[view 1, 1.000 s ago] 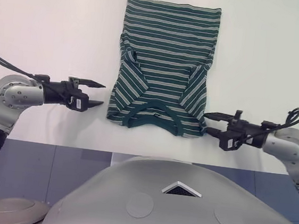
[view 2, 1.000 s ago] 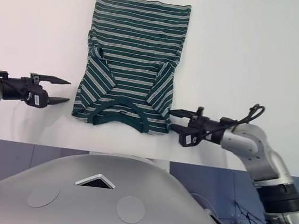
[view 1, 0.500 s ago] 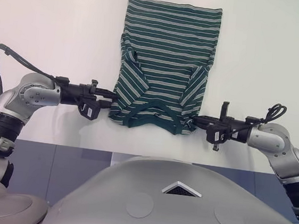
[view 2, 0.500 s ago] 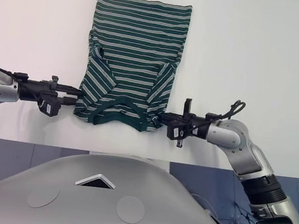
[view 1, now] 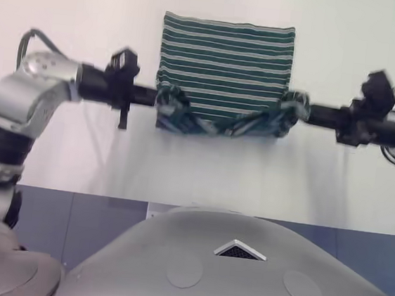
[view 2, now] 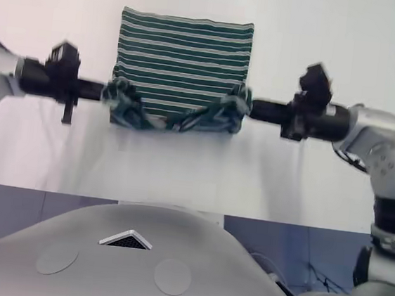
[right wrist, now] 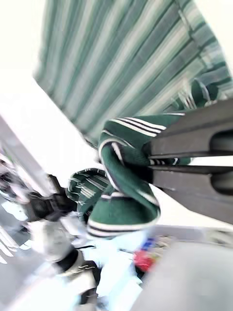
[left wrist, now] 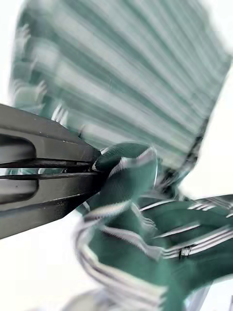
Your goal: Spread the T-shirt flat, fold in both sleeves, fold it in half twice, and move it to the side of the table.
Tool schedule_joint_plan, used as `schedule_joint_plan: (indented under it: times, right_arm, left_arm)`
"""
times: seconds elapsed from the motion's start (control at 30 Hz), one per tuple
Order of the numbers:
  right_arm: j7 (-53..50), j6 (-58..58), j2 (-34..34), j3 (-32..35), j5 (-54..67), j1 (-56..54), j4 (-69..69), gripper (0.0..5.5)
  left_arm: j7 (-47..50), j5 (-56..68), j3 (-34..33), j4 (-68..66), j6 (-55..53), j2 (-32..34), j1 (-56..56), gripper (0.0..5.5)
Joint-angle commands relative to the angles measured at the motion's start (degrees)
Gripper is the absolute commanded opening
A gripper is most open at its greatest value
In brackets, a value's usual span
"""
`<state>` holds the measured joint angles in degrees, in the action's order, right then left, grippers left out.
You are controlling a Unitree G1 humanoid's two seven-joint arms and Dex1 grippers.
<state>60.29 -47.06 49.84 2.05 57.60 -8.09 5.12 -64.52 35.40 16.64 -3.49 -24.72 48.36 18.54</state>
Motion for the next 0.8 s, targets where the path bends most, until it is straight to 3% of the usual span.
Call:
schedule_joint_plan:
  times: [0.03, 0.2, 0.27, 0.4, 0.5, 0.57, 0.7, 0.8]
  right_arm:
    - [-5.42, 0.45, -8.9, -3.97, -7.8, -14.57, -12.94, 0.0]
    - [-9.1, 12.31, -20.74, -11.58, -26.59, -30.16, -40.52, 0.0]
    - [-9.36, 16.18, -22.07, -11.8, -31.43, -32.33, -48.14, 0.52]
    - [-14.92, 21.33, -24.68, -6.96, -35.28, -36.33, -60.23, 1.3]
    - [-24.06, 25.38, -26.28, 0.36, -34.71, -38.85, -66.35, 1.3]
    - [-22.45, 28.11, -27.12, 1.19, -35.7, -38.17, -63.72, 1.3]
    - [-13.95, 30.96, -28.48, -4.62, -40.64, -34.3, -54.18, 0.75]
    - [-14.44, 34.3, -30.04, -8.82, -47.01, -35.25, -57.59, 0.12]
  left_arm:
    - [6.11, -6.65, -1.97, -14.09, 0.04, -7.14, 8.14, 0.03]
    - [16.67, -11.98, -7.92, -34.94, 5.31, -18.09, 17.99, 0.03]
    - [18.24, -13.5, -9.24, -40.67, 7.11, -21.6, 20.79, 0.0]
    - [23.95, -17.75, -11.28, -49.92, 11.28, -25.9, 23.82, 0.72]
    - [35.24, -23.92, -11.48, -56.69, 16.4, -26.79, 25.17, 0.72]
    - [38.03, -25.42, -12.88, -57.14, 21.39, -27.07, 24.71, 0.72]
    - [32.02, -22.96, -16.58, -52.02, 27.12, -27.87, 23.2, 0.53]
    - [15.82, -19.02, -11.06, -34.07, 18.88, -28.46, 16.07, 0.01]
